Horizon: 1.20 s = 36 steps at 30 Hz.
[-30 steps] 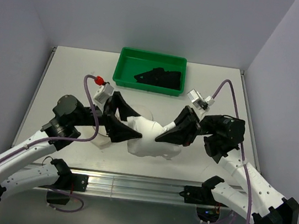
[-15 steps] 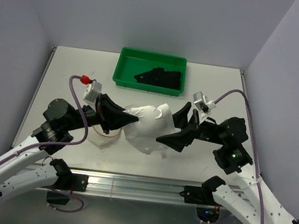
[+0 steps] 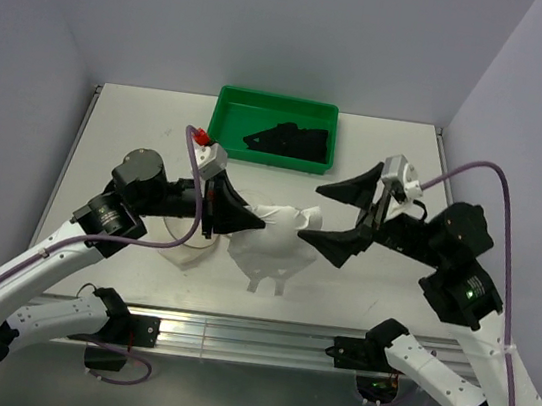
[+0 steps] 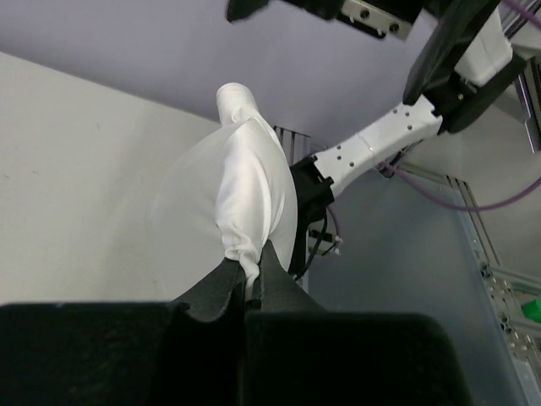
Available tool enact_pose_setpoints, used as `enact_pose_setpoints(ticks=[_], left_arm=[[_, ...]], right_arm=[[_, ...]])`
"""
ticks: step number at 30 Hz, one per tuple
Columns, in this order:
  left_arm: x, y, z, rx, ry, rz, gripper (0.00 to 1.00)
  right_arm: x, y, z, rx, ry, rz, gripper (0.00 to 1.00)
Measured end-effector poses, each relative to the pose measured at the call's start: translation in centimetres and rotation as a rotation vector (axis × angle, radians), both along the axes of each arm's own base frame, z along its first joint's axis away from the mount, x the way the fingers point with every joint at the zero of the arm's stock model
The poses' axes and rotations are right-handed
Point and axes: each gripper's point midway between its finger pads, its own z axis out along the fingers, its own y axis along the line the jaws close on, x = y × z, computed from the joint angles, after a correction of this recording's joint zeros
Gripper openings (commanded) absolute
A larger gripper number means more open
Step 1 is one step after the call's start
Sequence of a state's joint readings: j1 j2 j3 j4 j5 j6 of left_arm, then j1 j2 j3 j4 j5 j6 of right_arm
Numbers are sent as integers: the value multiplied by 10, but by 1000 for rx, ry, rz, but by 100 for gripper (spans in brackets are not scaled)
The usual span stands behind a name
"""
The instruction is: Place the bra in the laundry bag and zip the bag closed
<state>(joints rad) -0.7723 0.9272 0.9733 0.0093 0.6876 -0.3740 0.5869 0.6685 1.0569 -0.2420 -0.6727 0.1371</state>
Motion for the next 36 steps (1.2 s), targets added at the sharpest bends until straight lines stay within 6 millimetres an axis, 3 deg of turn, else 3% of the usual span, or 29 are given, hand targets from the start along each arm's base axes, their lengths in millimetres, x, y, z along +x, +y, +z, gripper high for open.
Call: enact_pose_setpoints(ticks=[3,7,12,19,21,22,24,26,27,28,29,31,33,36], left_arm=[[-3,-1,-5,48,3,-32,0],[-6,-2,-6,86,-2,-63,0],[-10,-4,-8,112,-3,-110,0],[-12,-3,-8,126,-10,-120,0],[-10,-3,-6,125,-15,-115,0],[-9,-2,-6,125,-15,-110,0],[-7,-1,-6,123,-14,-104,0],[-3,-1,-5,120,-8,-85,23],[0,-1,-4,118,-7,-67,40],[7,0,-3,116,-6,-24,66],[15,0,-1,112,1,23,76],[34,6,0,107,31,150,88],[57,18,2,95,75,310,88],[98,53,-4,84,173,624,84]], right_arm=[[13,15,8,-54,-22,44,100],[21,39,-17,-149,31,149,100],[11,61,-62,-253,137,270,100],[-10,63,-85,-256,180,367,94],[-16,60,-94,-252,204,378,84],[-18,59,-97,-249,216,380,63],[-19,59,-99,-243,225,377,29],[-18,60,-96,-228,233,367,1],[-16,60,-95,-222,239,358,0],[-13,61,-94,-213,245,343,0],[-9,62,-92,-204,251,320,0],[1,65,-87,-182,251,273,0],[13,68,-83,-160,255,219,0],[36,74,-78,-117,271,122,0]])
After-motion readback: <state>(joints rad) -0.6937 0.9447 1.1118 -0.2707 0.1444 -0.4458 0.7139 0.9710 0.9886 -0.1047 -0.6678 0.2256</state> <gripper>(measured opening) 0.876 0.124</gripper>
